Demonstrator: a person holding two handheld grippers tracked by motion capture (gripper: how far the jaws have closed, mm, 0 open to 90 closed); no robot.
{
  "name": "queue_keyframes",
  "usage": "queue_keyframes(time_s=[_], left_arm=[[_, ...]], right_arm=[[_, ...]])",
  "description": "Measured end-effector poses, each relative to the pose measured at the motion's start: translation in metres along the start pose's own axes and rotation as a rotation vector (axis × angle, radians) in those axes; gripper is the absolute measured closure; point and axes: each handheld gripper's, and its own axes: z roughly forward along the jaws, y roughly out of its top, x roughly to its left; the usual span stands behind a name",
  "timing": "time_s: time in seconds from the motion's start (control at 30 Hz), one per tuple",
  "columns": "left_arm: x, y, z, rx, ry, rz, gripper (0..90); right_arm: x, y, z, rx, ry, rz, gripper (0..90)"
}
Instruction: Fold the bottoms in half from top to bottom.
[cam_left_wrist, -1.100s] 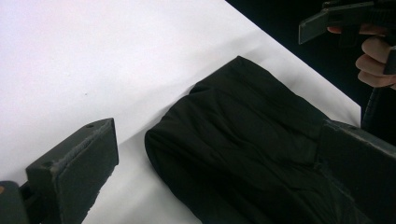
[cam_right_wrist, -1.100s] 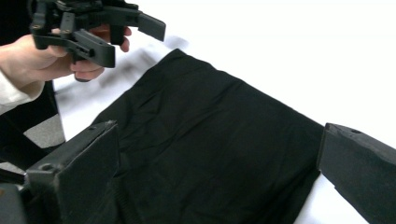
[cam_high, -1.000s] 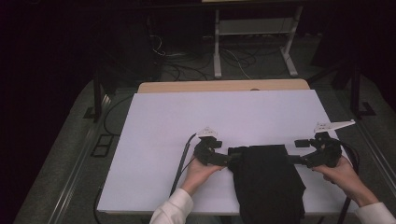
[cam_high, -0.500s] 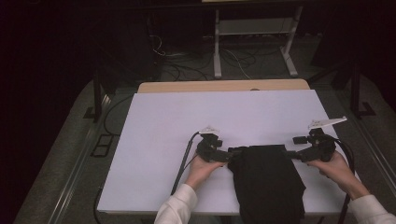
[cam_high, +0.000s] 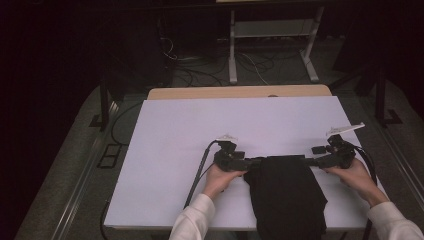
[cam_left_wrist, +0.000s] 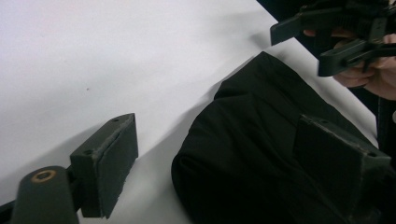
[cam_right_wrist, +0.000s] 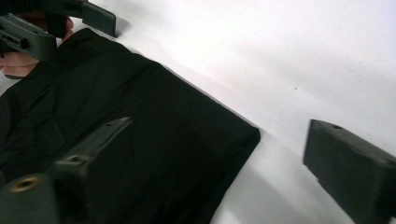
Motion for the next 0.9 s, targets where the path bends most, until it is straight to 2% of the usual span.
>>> queue_keyframes(time_s=[0.23, 0.37, 0.5, 0.6, 0.67, 0.73, 0.77, 0.87, 0.9], left_arm=[[0.003, 0.000, 0.001, -0.007, -0.036, -0.021, 29.8], [0.003, -0.002, 0.003, 0.019, -0.066, -0.023, 39.0], [0.002, -0.003, 0.006, 0.043, -0.067, -0.016, 45.1], [0.002, -0.002, 0.007, 0.067, -0.059, -0.011, 55.4], [0.002, -0.001, 0.007, 0.080, -0.056, -0.008, 67.6], [0.002, 0.000, 0.006, 0.080, -0.054, -0.005, 79.7], [0.002, 0.001, 0.006, 0.082, -0.049, 0.001, 82.3], [-0.002, 0.004, 0.002, 0.069, -0.017, 0.038, 83.7], [-0.002, 0.005, -0.001, 0.058, -0.014, 0.038, 83.9]], right_arm=[[-0.007, -0.001, 0.008, 0.015, 0.027, 0.004, 21.0], [-0.005, 0.000, 0.013, 0.032, 0.049, -0.010, 30.3], [-0.004, 0.001, 0.017, 0.038, 0.062, -0.010, 49.2], [-0.004, 0.001, 0.019, 0.056, 0.067, 0.003, 71.7], [-0.006, 0.000, 0.020, 0.060, 0.094, 0.024, 80.7], [-0.006, 0.001, 0.019, 0.055, 0.097, 0.030, 83.0], [-0.005, 0.001, 0.018, 0.051, 0.097, 0.030, 83.5], [-0.004, 0.004, 0.015, 0.034, 0.088, 0.041, 83.9], [-0.003, 0.005, 0.014, 0.027, 0.085, 0.047, 83.9]])
